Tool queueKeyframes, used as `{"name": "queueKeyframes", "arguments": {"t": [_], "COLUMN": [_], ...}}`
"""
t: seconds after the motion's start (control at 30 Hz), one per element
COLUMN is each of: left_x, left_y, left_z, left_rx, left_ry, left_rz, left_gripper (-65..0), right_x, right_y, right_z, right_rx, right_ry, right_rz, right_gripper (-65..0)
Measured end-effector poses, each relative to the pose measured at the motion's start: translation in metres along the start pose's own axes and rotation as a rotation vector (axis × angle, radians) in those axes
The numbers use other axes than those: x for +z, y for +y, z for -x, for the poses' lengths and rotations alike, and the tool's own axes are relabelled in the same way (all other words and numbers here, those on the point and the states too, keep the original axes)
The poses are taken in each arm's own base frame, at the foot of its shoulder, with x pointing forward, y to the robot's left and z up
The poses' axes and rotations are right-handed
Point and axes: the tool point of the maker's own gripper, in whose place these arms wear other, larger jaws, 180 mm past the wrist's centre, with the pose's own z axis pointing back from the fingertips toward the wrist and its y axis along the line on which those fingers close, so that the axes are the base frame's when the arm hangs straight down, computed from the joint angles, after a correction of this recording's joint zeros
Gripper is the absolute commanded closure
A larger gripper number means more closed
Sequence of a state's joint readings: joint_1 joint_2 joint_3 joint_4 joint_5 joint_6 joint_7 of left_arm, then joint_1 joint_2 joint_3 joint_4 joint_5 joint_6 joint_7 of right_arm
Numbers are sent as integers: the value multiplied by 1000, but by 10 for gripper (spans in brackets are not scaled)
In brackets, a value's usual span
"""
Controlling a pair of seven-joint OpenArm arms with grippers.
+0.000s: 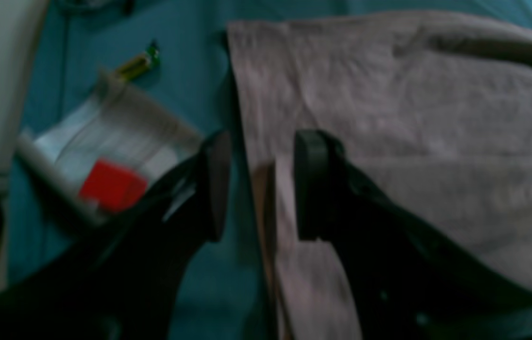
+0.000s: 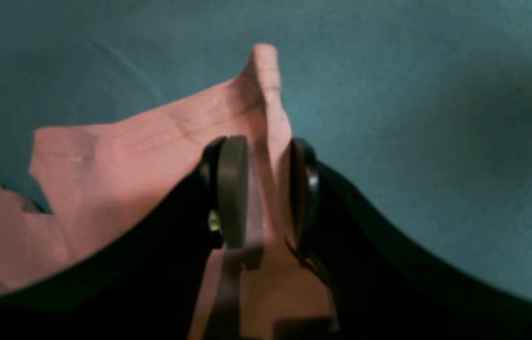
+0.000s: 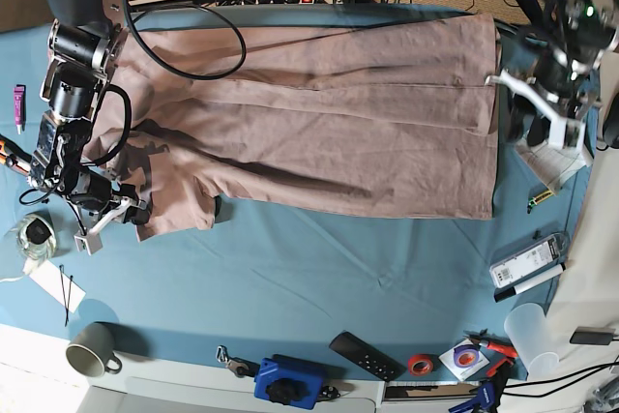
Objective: Fold the T-shirt properly
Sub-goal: 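Grasp the shirt's hem corners with both grippers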
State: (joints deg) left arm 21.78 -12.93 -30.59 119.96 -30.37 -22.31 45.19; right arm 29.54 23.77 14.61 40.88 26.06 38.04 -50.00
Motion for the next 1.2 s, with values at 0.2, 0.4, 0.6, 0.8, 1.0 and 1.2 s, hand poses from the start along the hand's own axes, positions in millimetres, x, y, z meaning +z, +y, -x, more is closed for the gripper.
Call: {"name": "queueKeyframes", "arguments": {"t": [0.2, 0.4, 0.6, 0.8, 1.0, 1.2], "left_x": [-53, -86, -116, -140, -157, -165], "left_y": [-5, 26, 33, 36, 46, 48], "left_z": [-8, -20, -3, -1, 10, 12], "left_rx": [-77, -44, 102, 179, 209, 256], "left_ry": [42, 58, 154, 185, 248, 242], "left_rz": [40, -4, 83, 123, 103, 107], "left_gripper": [-288, -288, -288, -288, -288, -288], "right_x": [1, 1, 1, 2, 2, 2], "right_y": [1, 2, 2, 4, 4, 4], "right_z": [3, 6, 6, 5, 6, 6], "right_rx": [-2, -3, -4, -12, -13, -13], "right_ry": [26, 46, 49, 45, 46, 46], "right_rz": [-7, -11, -13, -23, -24, -24], "right_gripper": [-159, -159, -159, -159, -159, -159]}}
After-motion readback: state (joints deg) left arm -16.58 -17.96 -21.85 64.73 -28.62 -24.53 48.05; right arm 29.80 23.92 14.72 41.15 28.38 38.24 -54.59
